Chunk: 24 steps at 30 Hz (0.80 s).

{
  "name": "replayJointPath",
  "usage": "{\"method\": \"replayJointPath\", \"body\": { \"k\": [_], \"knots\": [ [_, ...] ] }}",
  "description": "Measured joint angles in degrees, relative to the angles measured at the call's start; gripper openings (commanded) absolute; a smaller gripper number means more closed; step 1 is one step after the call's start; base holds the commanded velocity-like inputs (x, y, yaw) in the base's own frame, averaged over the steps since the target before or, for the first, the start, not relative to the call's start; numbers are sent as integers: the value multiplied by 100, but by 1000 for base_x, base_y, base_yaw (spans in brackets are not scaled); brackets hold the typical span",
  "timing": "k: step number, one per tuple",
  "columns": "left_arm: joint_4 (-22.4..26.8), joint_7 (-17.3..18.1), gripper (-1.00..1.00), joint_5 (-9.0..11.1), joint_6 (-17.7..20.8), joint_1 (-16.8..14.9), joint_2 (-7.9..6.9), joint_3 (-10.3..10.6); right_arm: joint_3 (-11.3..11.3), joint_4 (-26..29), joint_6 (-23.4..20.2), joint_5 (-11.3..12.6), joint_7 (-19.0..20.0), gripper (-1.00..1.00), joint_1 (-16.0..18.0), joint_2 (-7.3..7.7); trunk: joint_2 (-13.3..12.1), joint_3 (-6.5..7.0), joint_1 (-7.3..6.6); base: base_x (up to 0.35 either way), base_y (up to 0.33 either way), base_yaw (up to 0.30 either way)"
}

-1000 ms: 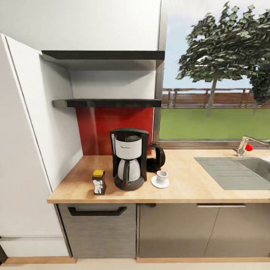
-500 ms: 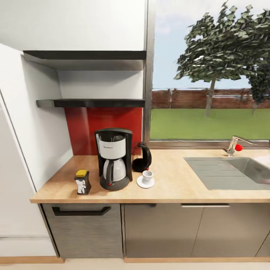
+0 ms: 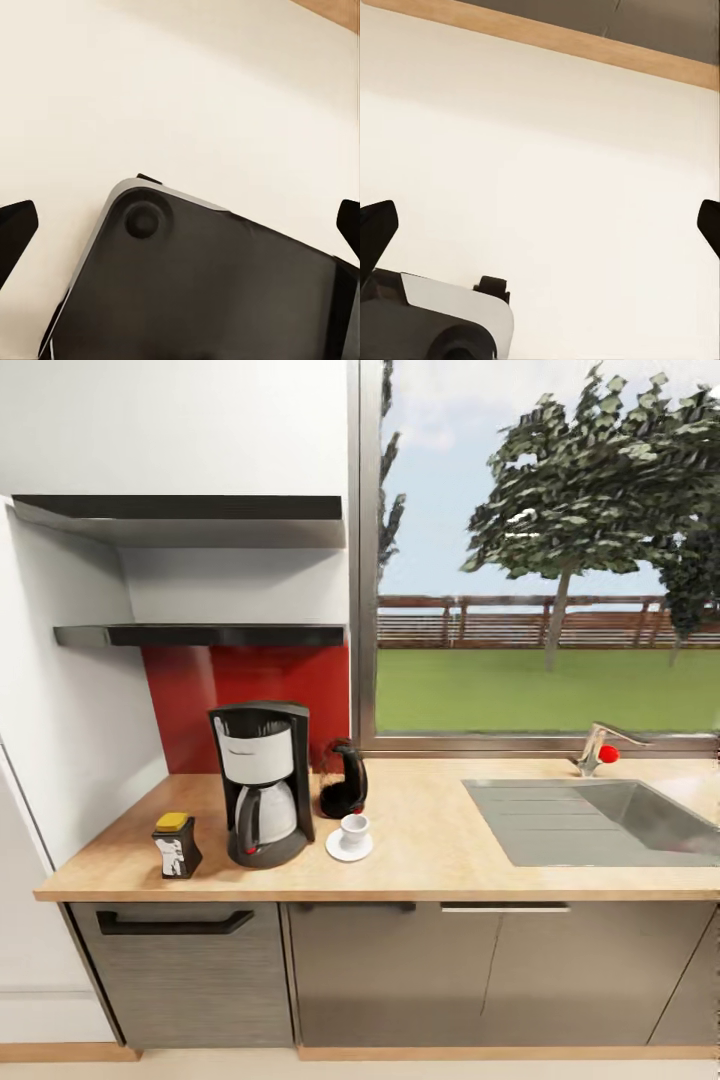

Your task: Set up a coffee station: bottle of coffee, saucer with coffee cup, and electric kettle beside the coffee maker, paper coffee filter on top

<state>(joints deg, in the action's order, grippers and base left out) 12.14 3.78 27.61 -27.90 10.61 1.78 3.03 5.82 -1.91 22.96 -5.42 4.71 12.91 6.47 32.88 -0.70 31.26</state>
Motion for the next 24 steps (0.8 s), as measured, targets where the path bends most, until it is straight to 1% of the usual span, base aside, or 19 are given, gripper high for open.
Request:
{"method": "replayJointPath", "body": {
  "k": [24],
  "knots": [
    [-9,0,100,0,0,0,0,0,-1,0,0,0,-4,100,0,3,0,0,0,0,-327,0]
  ]
}}
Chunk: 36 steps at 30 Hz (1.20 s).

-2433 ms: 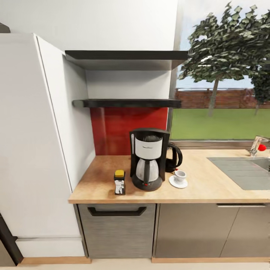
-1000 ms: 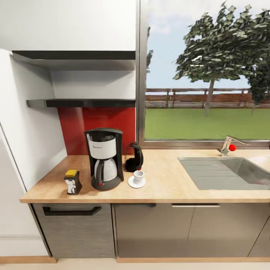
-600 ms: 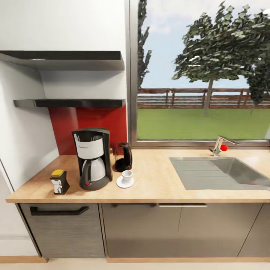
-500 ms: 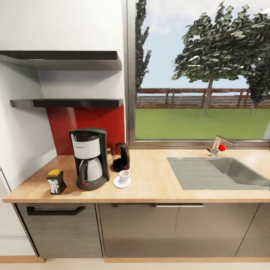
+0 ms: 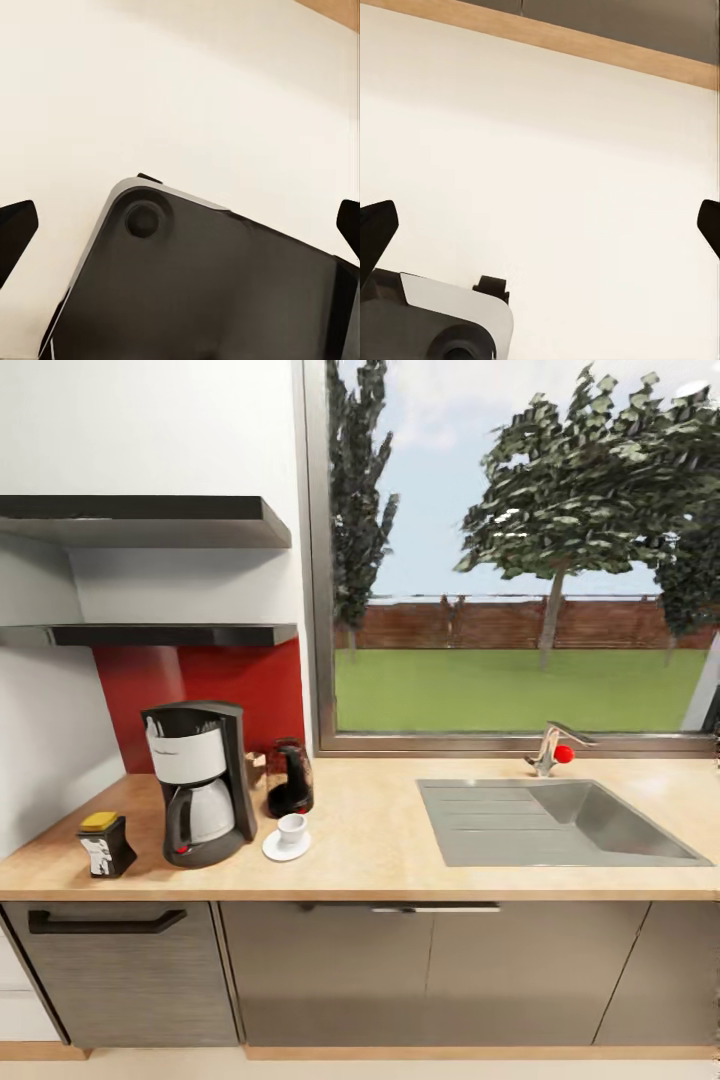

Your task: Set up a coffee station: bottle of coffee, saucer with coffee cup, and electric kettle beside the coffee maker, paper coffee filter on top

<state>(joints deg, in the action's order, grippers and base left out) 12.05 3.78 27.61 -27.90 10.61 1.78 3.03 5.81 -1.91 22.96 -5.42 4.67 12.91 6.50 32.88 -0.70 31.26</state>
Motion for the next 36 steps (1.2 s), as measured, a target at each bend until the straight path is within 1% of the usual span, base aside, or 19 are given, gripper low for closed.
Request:
{"method": "replayJointPath", "body": {
  "k": [12,22,31,36],
  "knots": [
    [0,0,100,0,0,0,0,0,-5,0,0,-1,0,100,0,0,0,0,0,0,-324,0],
    [-3,30,100,4,-1,0,-3,-7,-6,0,0,-2,1,100,0,0,0,0,0,0,-123,0],
    [-1,43,100,0,0,0,0,-1,-7,0,0,-2,0,100,0,0,0,0,0,0,-281,0],
    [-2,44,100,-62,0,0,0,0,0,0,0,0,0,100,0,0,0,0,0,10,-328,0]
  ]
}}
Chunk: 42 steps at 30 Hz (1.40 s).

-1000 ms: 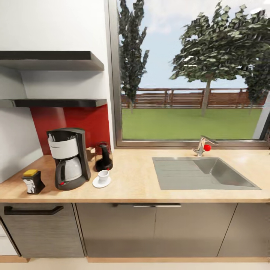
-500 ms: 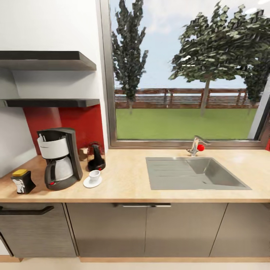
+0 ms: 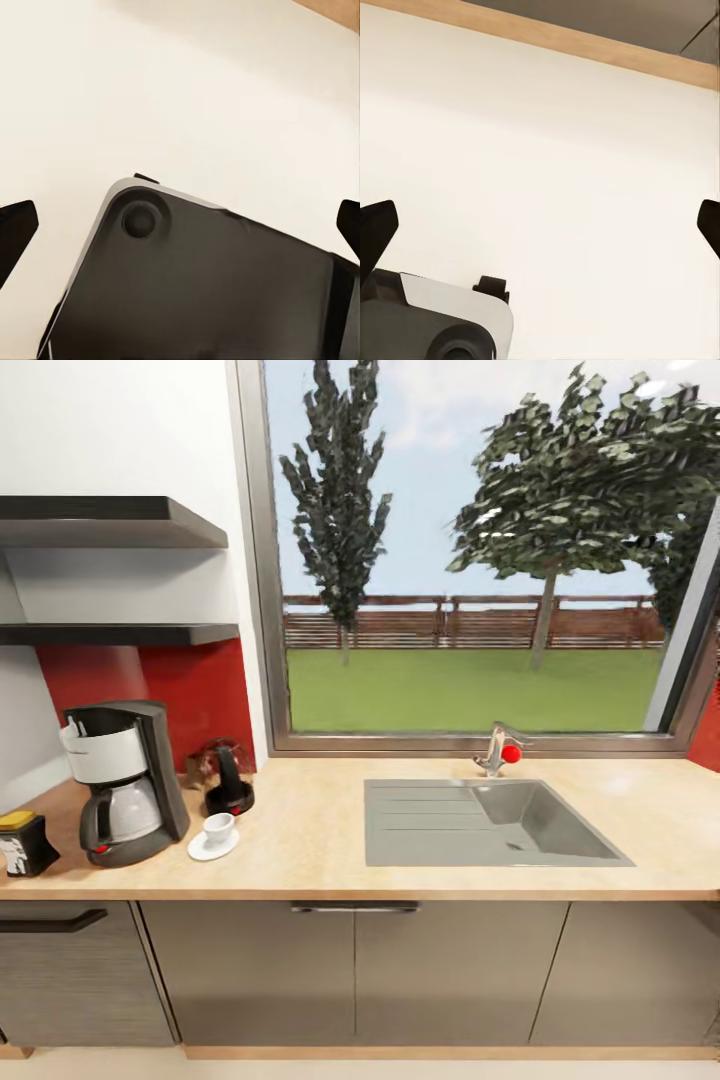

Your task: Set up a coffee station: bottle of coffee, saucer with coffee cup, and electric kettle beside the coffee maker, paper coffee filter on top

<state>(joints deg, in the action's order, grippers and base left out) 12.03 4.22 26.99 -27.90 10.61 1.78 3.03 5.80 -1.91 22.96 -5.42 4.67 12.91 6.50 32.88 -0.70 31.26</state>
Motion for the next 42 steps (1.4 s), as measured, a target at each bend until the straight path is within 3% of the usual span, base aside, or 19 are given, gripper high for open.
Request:
{"method": "replayJointPath", "body": {
  "k": [42],
  "knots": [
    [-33,-1,100,-70,-1,0,0,-6,0,0,8,-2,-88,100,0,-7,1,0,0,58,-333,22]
  ]
}}
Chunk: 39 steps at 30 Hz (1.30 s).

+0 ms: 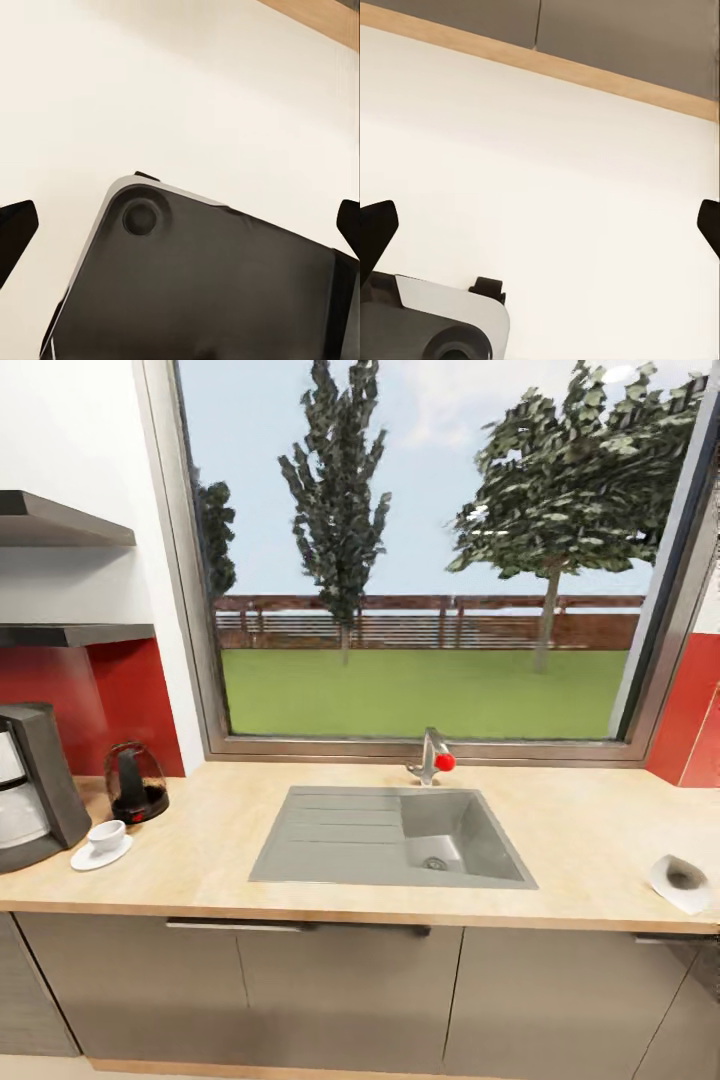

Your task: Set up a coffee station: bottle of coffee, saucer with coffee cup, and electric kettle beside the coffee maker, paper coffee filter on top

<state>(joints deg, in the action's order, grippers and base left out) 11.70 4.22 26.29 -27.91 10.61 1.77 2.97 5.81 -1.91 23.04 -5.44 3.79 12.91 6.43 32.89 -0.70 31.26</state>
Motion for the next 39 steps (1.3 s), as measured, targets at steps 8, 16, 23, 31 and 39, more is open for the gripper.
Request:
{"method": "replayJointPath", "body": {
  "k": [8,16,23,31,39],
  "knots": [
    [-4,0,100,0,0,0,0,1,-3,0,-6,-1,0,100,1,4,1,14,0,0,-333,-108],
    [-4,0,100,0,0,-1,0,3,-3,0,-139,-2,3,100,-3,62,2,29,0,0,-334,-61],
    [0,0,100,-83,6,-1,8,5,9,3,-588,-29,-23,100,-7,143,2,30,0,0,-334,-4],
    [-5,0,100,-136,8,-1,31,5,22,0,-678,-37,-45,100,-7,198,2,30,0,0,-333,0],
    [-32,0,100,-268,2,-1,75,7,22,0,-684,-40,-46,100,-7,200,1,30,1,-30,-333,0]
  ]
}}
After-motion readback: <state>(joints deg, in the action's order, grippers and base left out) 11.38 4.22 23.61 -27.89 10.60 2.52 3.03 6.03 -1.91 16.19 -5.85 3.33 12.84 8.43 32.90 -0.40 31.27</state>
